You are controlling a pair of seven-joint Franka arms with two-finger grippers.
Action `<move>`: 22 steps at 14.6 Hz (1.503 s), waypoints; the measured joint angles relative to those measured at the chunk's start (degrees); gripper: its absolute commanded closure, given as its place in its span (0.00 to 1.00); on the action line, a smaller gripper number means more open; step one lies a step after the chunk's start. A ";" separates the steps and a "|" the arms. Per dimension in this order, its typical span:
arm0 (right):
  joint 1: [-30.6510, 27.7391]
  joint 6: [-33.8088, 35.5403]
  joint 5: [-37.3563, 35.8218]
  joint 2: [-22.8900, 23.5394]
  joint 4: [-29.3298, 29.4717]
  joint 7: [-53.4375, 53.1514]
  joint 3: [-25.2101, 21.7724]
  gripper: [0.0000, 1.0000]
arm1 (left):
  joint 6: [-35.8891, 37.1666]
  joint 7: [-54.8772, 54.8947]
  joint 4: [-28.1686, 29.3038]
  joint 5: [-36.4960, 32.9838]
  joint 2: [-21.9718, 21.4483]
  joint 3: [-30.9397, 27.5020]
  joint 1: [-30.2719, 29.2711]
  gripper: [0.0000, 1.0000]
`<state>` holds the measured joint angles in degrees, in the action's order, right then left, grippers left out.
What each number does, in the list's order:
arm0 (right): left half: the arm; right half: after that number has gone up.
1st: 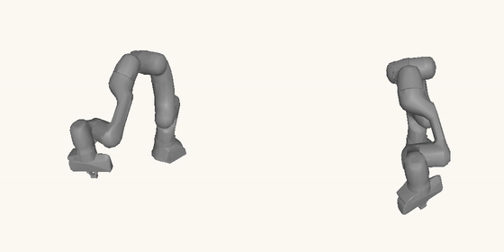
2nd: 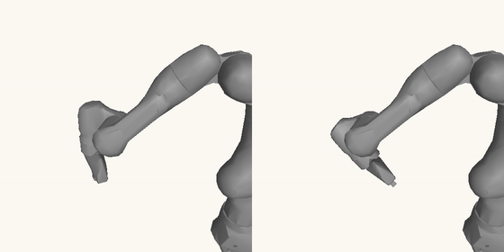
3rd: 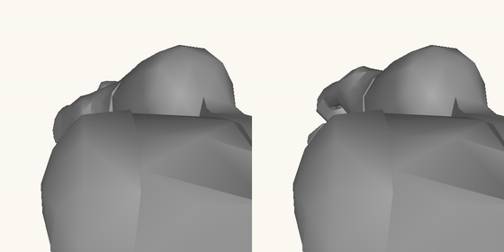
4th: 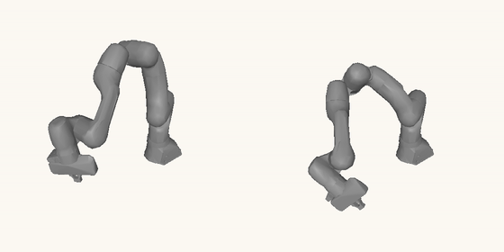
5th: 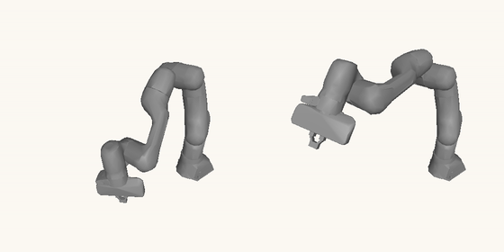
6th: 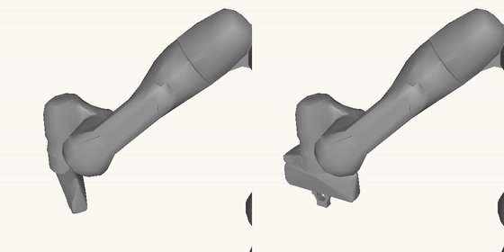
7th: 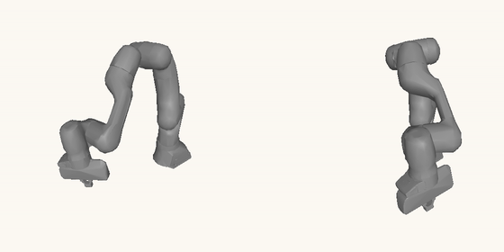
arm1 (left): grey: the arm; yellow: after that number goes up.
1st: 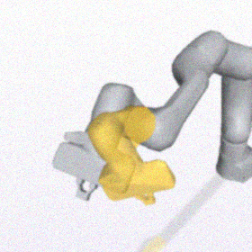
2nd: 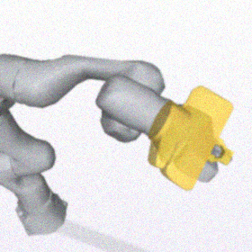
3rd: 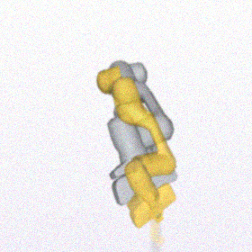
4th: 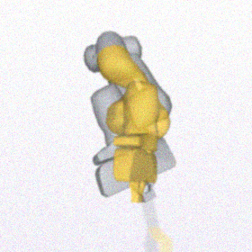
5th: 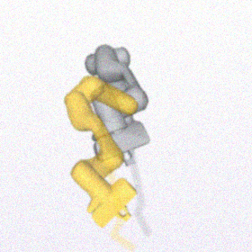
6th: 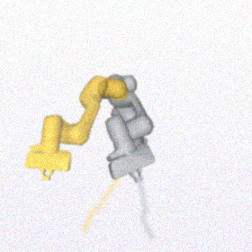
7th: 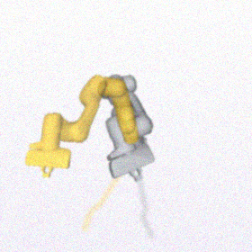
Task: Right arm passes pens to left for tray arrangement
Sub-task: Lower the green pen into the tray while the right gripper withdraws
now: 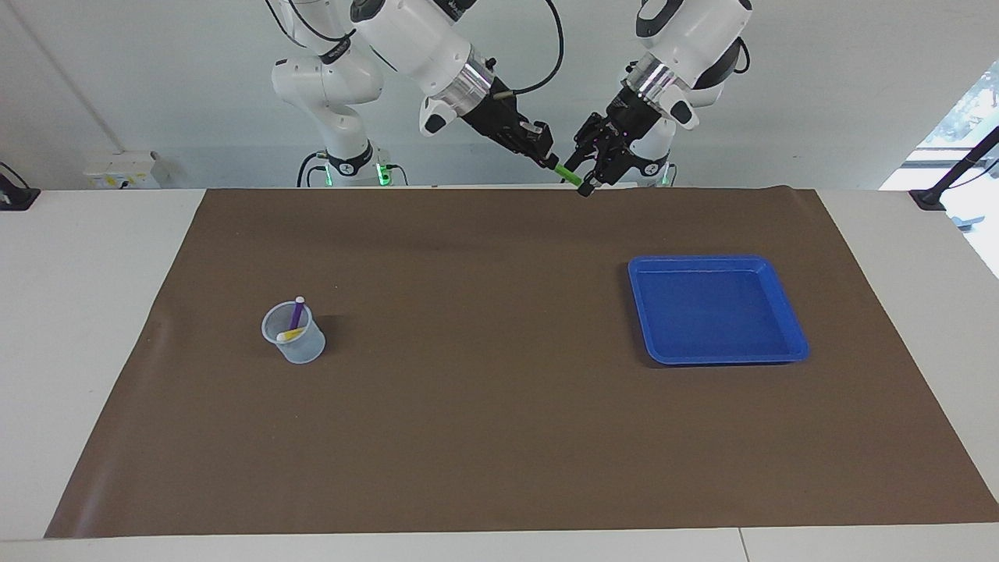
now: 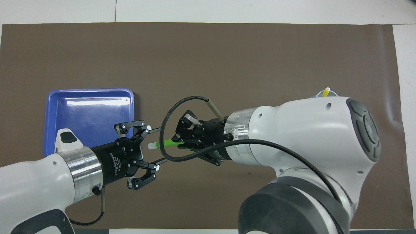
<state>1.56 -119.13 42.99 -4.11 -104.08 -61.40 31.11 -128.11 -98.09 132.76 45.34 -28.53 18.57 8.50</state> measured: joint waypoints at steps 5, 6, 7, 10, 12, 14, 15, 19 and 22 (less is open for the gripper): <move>0.21 -0.34 0.01 0.08 0.05 0.00 0.01 1.00 | -0.33 -1.09 0.03 0.02 0.07 -0.02 -0.21 1.00; 0.24 -0.42 0.01 0.12 0.06 0.00 0.01 1.00 | -0.33 -1.12 0.03 0.02 0.07 -0.02 -0.26 1.00; 0.26 -0.44 0.01 0.15 0.08 0.00 0.01 0.83 | -0.33 -1.16 0.03 0.02 0.08 -0.01 -0.28 1.00; 0.30 -0.48 -1.20 0.25 0.17 0.10 0.01 0.00 | -0.33 -1.47 0.05 -0.03 0.08 0.04 -0.59 1.00; 0.27 -0.37 -7.28 0.24 0.44 0.19 -0.04 0.00 | -0.34 -1.47 0.21 -0.06 0.15 0.04 -1.15 1.00; 0.23 -0.07 -13.44 0.24 0.43 0.52 -0.33 0.00 | -0.34 -1.47 0.22 -0.07 0.14 0.03 -1.90 1.00; 0.19 0.18 -16.09 0.24 0.41 1.17 -0.72 0.00 | -0.35 -1.36 0.22 -0.10 0.15 0.01 -2.41 1.00; -0.22 3.76 -25.68 0.24 -0.31 10.93 -5.13 0.00 | 0.02 9.66 0.34 -0.40 1.01 0.01 -6.03 1.00; -0.56 6.80 -29.91 0.02 -1.40 22.28 -9.95 0.00 | 3.59 29.76 0.48 -0.44 4.03 -0.02 -9.99 1.00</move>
<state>0.99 -112.34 13.08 -4.09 -105.48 -39.12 21.16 -124.52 -68.33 133.24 44.90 -24.50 18.54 -1.49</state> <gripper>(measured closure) 0.000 0.824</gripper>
